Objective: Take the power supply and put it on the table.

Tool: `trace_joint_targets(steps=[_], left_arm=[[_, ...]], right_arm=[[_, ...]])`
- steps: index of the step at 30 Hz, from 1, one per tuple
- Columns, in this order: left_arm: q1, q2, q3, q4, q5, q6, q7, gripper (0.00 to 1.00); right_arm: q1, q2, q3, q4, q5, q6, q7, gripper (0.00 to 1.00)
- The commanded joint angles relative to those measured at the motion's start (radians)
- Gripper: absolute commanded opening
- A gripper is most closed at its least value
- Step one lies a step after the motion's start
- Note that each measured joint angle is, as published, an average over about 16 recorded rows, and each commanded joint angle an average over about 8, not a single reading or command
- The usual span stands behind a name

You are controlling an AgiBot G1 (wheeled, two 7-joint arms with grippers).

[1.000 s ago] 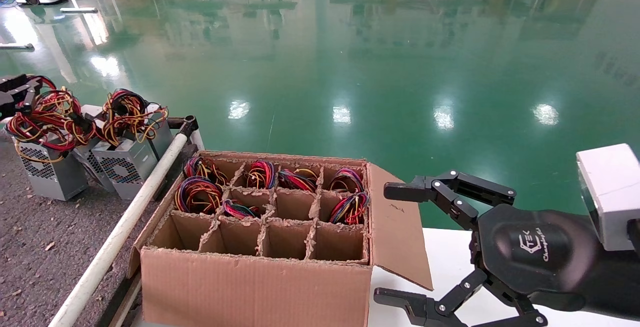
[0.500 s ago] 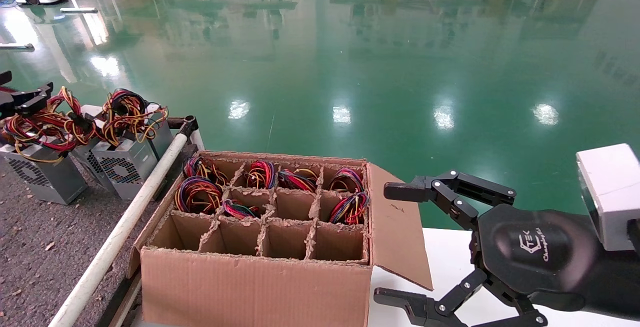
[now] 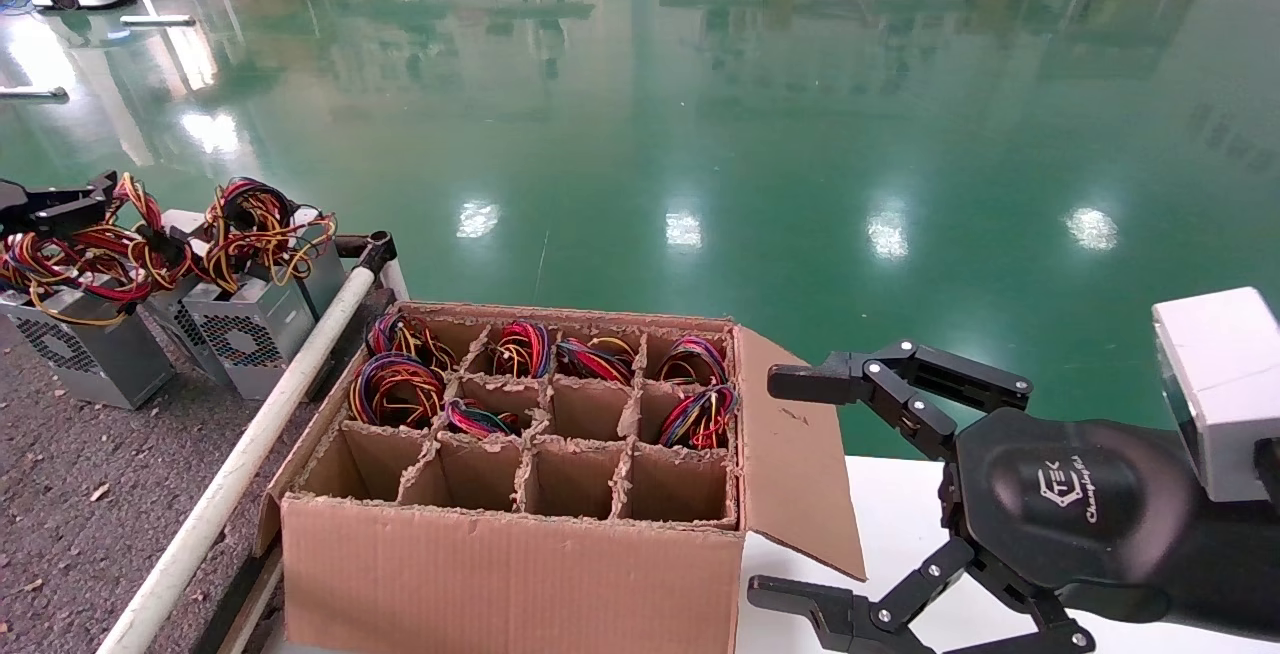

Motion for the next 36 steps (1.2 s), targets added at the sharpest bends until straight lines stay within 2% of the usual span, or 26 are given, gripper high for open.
trace_joint_targets(steps=[1, 11, 17, 24, 29, 36], left_arm=[[0.0, 0.0, -0.005, 0.002, -0.008, -0.004, -0.006, 1.0], [-0.189, 0.057, -0.004, 0.101, -0.004, -0.036, -0.214, 1.0], [-0.314, 0.119, 0.003, 0.108, 0.01, -0.047, -0.316, 1.0], [-0.433, 0.182, -0.022, 0.104, -0.024, -0.084, -0.439, 1.0], [-0.43, 0.178, -0.026, 0.055, -0.045, -0.054, -0.48, 1.0], [-0.315, 0.126, -0.024, -0.094, -0.082, 0.064, -0.499, 1.0]], right_arm=[[0.0, 0.0, 0.0, 0.0, 0.0, 0.0, 0.0, 1.0], [0.0, 0.0, 0.0, 0.0, 0.0, 0.0, 0.0, 1.0], [0.0, 0.0, 0.0, 0.0, 0.0, 0.0, 0.0, 1.0], [0.0, 0.0, 0.0, 0.0, 0.0, 0.0, 0.0, 1.0], [0.0, 0.0, 0.0, 0.0, 0.0, 0.0, 0.0, 1.0], [0.0, 0.0, 0.0, -0.001, 0.0, 0.0, 0.0, 1.0]])
